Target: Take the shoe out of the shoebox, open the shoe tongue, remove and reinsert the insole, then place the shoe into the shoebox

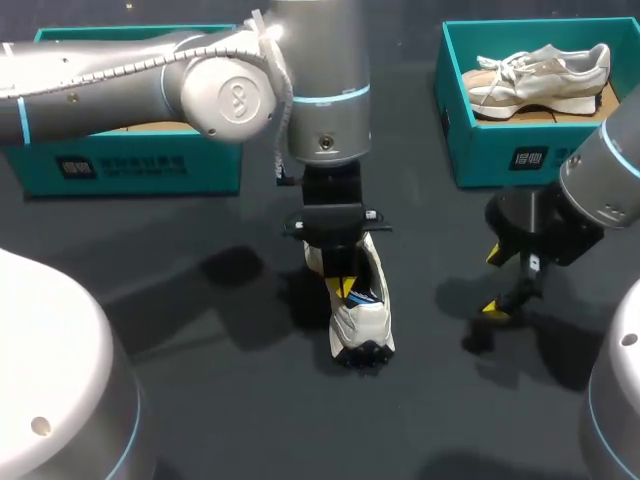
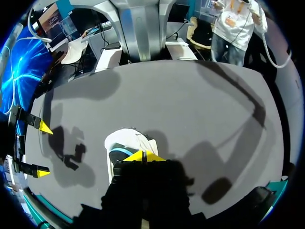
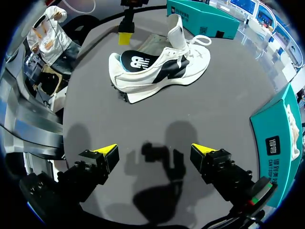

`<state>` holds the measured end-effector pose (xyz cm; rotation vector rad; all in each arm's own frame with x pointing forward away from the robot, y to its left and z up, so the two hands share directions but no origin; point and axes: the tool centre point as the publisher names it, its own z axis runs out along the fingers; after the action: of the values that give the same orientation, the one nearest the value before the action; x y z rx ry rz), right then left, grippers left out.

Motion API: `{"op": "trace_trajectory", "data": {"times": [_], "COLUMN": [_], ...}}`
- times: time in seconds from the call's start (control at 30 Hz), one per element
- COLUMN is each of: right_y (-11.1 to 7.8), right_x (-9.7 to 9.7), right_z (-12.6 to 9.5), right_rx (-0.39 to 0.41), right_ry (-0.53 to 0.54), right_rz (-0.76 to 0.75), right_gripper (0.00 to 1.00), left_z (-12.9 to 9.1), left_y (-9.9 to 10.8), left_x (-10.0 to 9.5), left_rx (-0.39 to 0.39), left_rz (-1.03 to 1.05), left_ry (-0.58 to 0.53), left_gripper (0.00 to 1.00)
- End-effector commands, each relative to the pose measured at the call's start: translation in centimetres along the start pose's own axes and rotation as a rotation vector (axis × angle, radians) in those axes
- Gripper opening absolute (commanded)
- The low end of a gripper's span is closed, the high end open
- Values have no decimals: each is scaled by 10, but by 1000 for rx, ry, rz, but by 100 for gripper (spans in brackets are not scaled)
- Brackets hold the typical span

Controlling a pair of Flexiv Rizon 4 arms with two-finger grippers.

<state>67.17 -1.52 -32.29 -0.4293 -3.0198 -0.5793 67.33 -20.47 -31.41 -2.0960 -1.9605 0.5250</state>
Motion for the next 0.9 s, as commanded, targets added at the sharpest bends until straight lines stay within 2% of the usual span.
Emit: {"op": "trace_trajectory", "data": {"times": [0.03,0.4,0.9], "right_y": [-1,-1,-1], "right_x": [2,2,2], "right_z": [0,0,0], "right_rx": [1,1,1], "right_ry": [-4,-4,-4], "right_rz": [0,0,0], "right_gripper": [100,100,100], "left_z": [6,26,41], "left_y": [3,15,25], "left_x": [-3,-9,-5], "left_rx": [-1,2,11], "left_rz": [-2,-21,-55], "left_ry": [-5,-4,6], "left_gripper": [0,0,0]}}
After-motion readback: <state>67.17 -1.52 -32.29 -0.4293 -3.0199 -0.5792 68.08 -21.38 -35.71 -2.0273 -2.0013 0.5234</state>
